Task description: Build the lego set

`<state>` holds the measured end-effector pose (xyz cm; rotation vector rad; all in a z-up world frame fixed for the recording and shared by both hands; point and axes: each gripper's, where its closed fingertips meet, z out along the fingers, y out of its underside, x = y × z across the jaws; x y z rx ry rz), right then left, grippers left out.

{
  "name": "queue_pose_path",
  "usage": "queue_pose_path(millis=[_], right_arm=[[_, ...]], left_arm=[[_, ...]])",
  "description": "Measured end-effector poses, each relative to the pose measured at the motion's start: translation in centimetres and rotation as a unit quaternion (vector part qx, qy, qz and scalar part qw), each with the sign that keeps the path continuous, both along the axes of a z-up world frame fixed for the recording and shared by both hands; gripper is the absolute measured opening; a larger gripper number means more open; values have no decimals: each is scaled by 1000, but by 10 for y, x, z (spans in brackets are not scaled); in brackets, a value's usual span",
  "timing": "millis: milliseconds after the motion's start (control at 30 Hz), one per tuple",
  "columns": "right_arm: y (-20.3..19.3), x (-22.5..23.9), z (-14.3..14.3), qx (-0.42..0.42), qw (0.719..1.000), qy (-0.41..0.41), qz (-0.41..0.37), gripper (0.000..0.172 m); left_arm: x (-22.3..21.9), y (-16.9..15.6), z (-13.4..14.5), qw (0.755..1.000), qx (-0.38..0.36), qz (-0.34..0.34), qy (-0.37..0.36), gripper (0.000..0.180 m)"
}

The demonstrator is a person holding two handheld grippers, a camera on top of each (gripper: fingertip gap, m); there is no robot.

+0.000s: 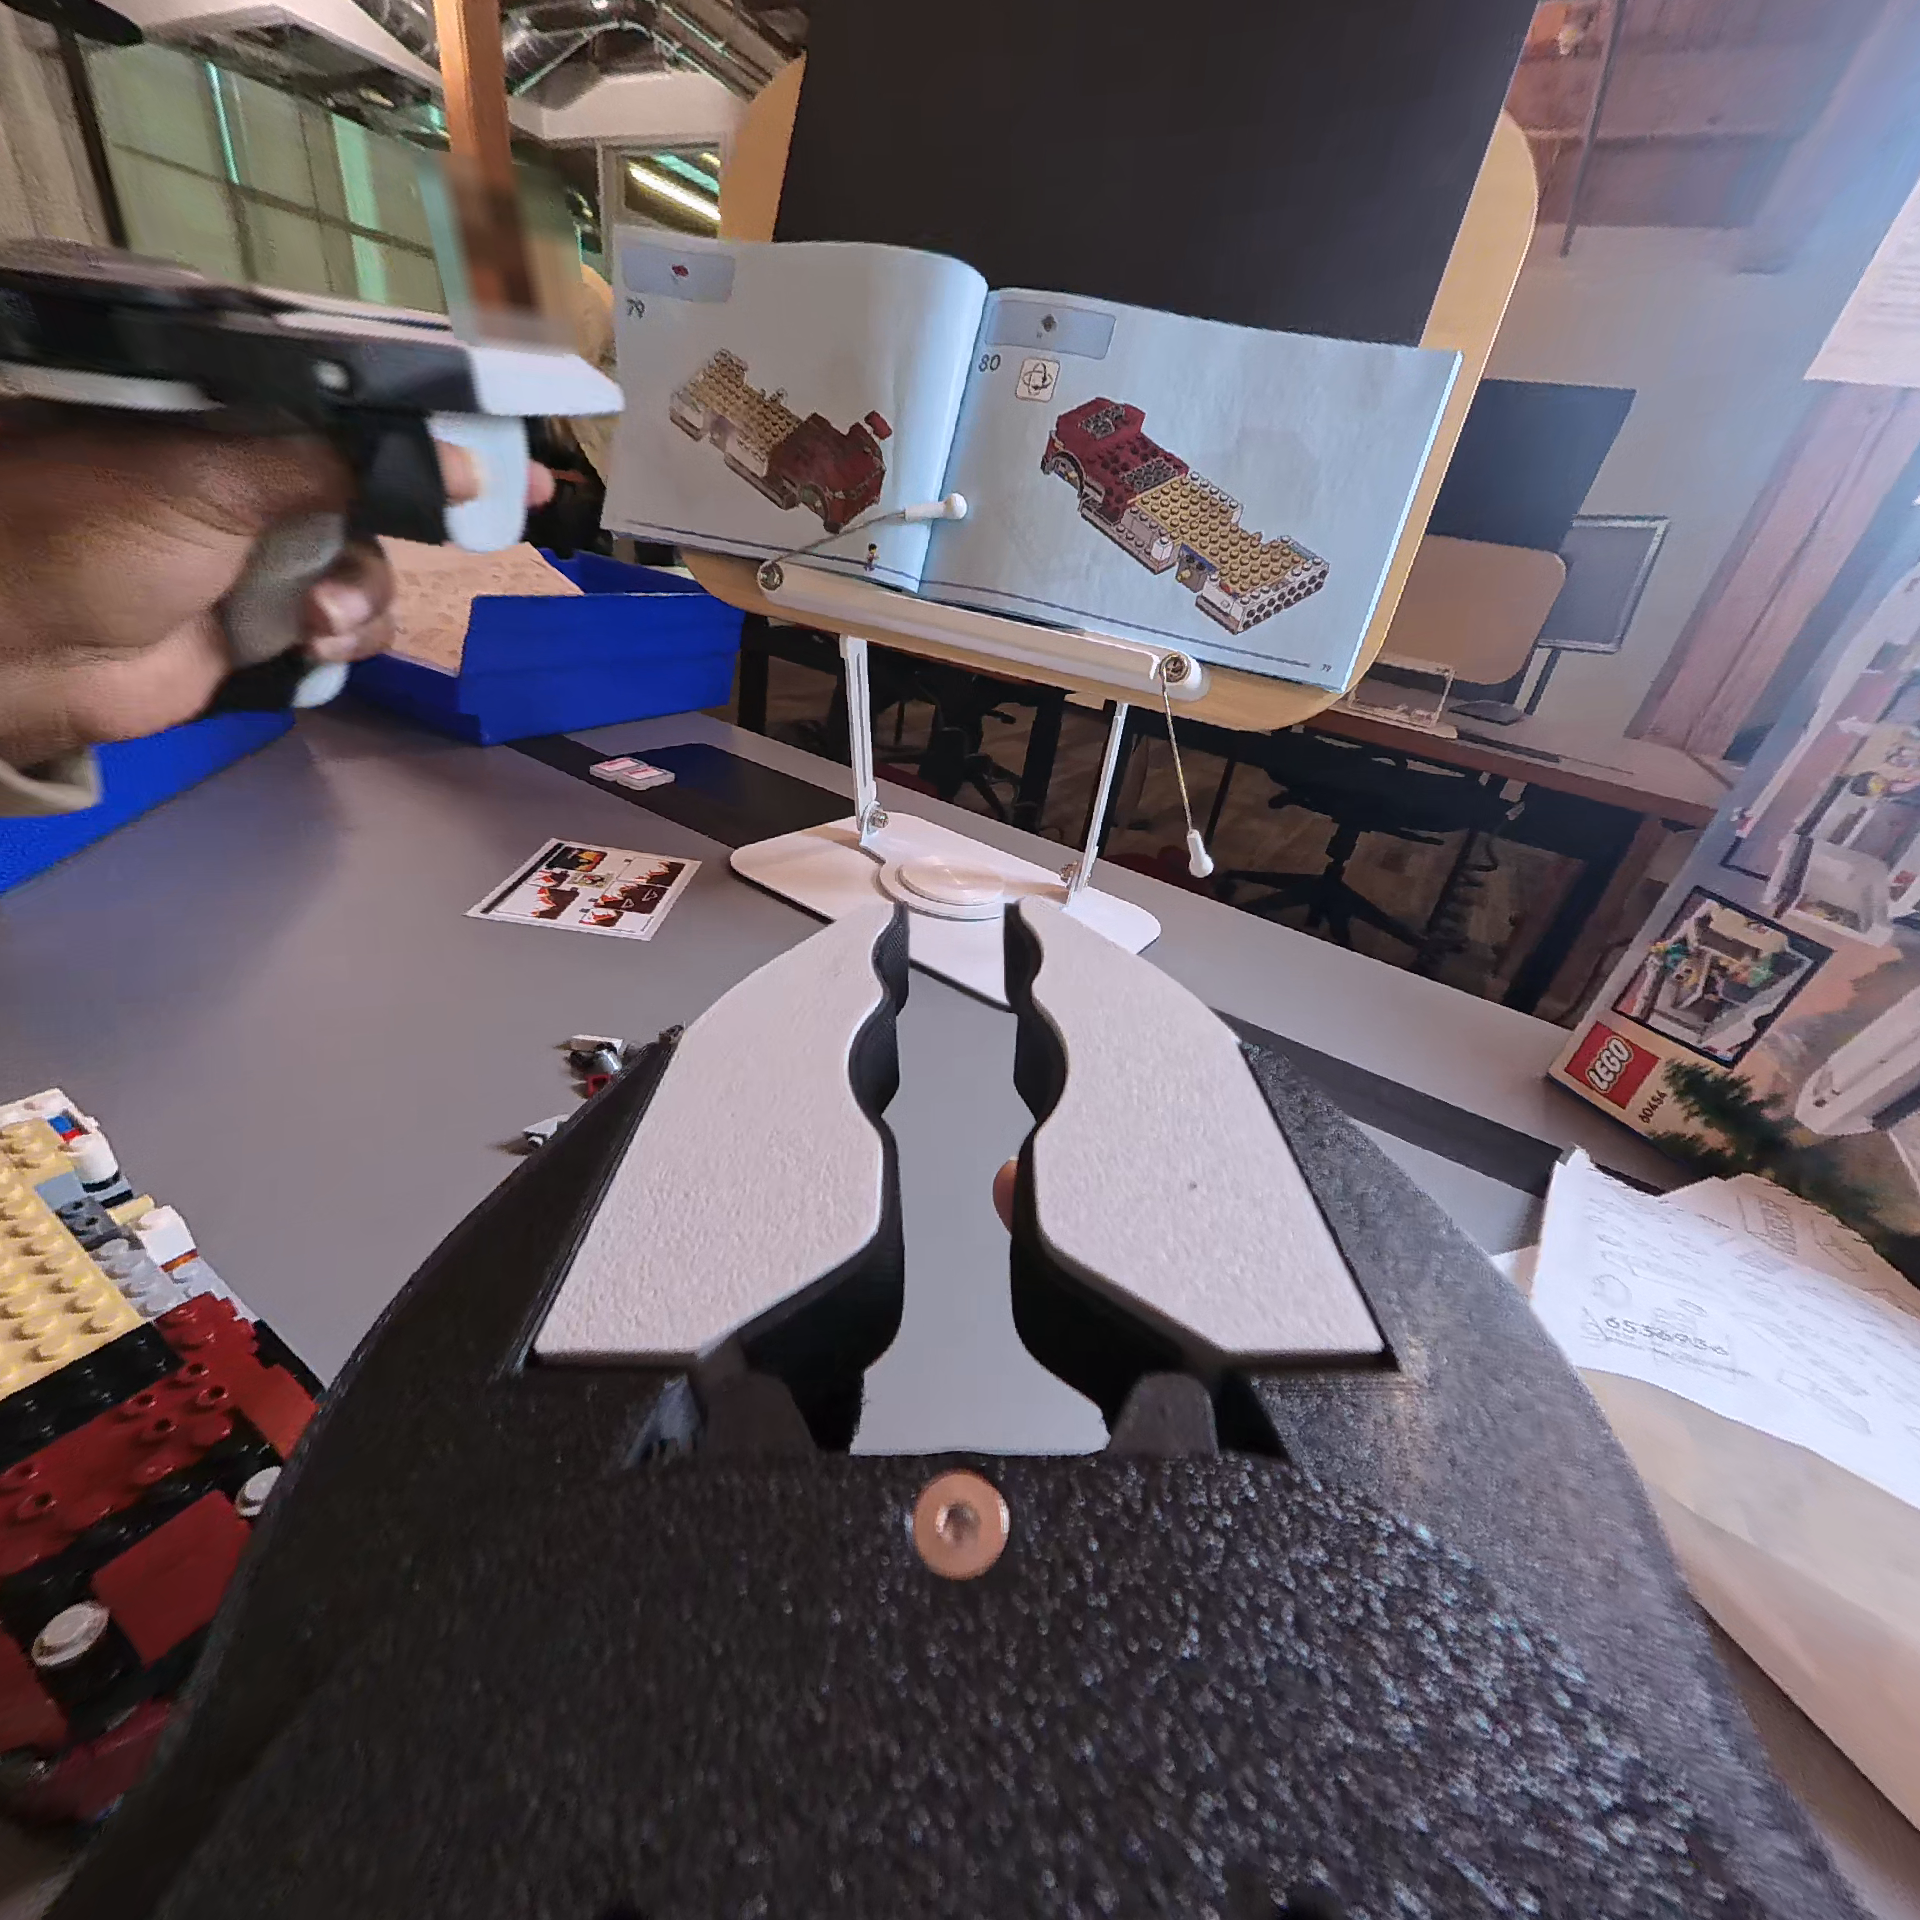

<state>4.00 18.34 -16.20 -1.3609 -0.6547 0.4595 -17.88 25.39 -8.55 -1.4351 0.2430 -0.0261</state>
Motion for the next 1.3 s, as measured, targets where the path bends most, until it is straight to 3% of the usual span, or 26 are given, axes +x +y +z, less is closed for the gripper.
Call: queue_pose_path(millis=[167, 333, 567, 867, 1133, 1300], right_arm=[[-1, 5, 9, 7, 1000, 10, -4, 18], [4, 10, 9, 4, 1000, 12, -6, 18], [7, 13, 7, -1, 1000, 12, -10, 18], [7, 10, 4, -4, 1000, 5, -7, 18], [7, 9, 3, -6, 1000, 6, -6, 18], [7, 9, 2, -7, 1000, 3, -7, 18]], left_arm=[[4, 69, -1, 999, -18, 49, -9, 0], [5, 94, -7, 998, -33, 58, -10, 0], [2, 100, -15, 997, -42, 63, -8, 0], [-11, 97, -5, 997, -29, 71, -14, 0], [-88, 87, 41, 989, 12, 142, -36, 0], [-112, 82, 50, 986, 20, 162, -30, 0]])
